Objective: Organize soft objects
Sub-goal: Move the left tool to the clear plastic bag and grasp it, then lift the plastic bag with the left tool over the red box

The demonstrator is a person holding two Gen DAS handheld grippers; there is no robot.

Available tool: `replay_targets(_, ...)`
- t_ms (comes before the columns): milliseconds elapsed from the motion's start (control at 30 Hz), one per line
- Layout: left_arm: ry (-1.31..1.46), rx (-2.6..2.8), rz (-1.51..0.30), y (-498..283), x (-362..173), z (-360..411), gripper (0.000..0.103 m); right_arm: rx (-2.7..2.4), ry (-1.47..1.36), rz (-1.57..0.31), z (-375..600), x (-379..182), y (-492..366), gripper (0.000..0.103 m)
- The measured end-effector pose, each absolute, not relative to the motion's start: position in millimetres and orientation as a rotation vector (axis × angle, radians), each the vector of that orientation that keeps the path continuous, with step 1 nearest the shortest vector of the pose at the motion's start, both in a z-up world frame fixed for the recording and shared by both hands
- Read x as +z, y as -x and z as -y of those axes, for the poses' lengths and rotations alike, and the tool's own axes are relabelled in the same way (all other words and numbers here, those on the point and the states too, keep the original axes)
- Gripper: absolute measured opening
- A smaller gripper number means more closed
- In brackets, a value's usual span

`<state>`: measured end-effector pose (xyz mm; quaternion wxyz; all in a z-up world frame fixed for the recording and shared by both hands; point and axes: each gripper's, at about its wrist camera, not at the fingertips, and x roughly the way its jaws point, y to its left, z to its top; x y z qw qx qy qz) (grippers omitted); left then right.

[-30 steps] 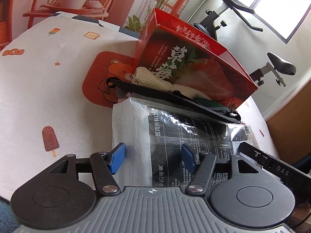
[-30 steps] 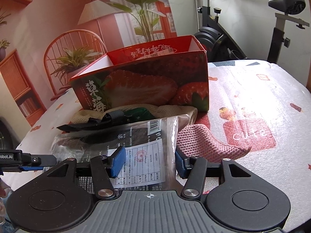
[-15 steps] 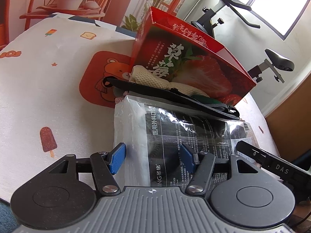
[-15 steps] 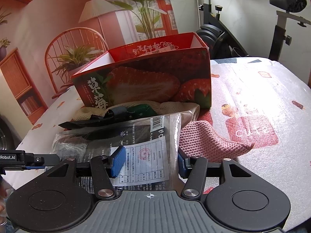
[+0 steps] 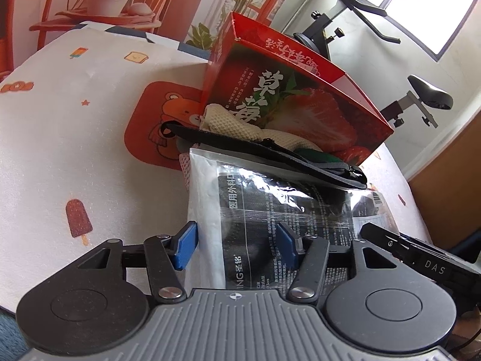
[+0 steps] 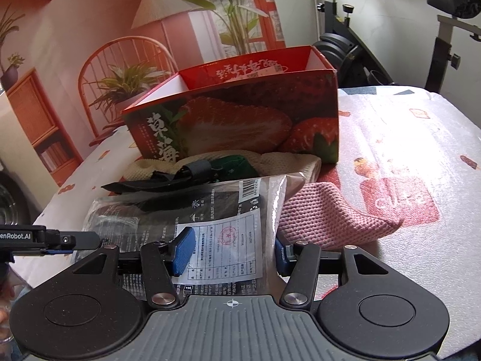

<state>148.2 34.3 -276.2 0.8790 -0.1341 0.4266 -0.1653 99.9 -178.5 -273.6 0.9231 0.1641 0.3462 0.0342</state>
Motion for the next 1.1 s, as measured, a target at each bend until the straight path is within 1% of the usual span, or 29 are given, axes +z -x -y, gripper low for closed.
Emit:
replay_targets(133,0.214,-0.361,-0.875,-150.5,-265.5,-35.2,0.059,0.104,-0.328,-0.715,177.4,-265.6,-100.9,0.045)
replay_targets(367,0.148,-0.402,-0.816,-147.8,-240.0,-42.9,0.056,0.149,-0.288,-0.683,173.1,-242.8,-103.8,0.044)
replay_targets(767,0.093,-0.412,-0.678,-161.9,-189.0,-35.5,0.056,0.203,-0.187,-0.548,181.0,-185.6,-129.9,0.044)
replay_targets(867,0.071,-0.411,-0.654,-176.7,-175.6,-27.9,0.056,0.208,-0.129,-0.511,186.2,-172.7,-143.5,0.042)
replay_targets(933,0.064,-0.413,-0.644,-189.1,-168.8,-23.3,0.056,0.208,-0.071,-0.487,188.7,-165.8,-152.4,0.037)
replay_targets(1100,0.060,-0.422,-0.635,-222.0,-158.1,-10.4,0.056,0.194,0.041,-0.456,197.6,-157.0,-174.5,0.031)
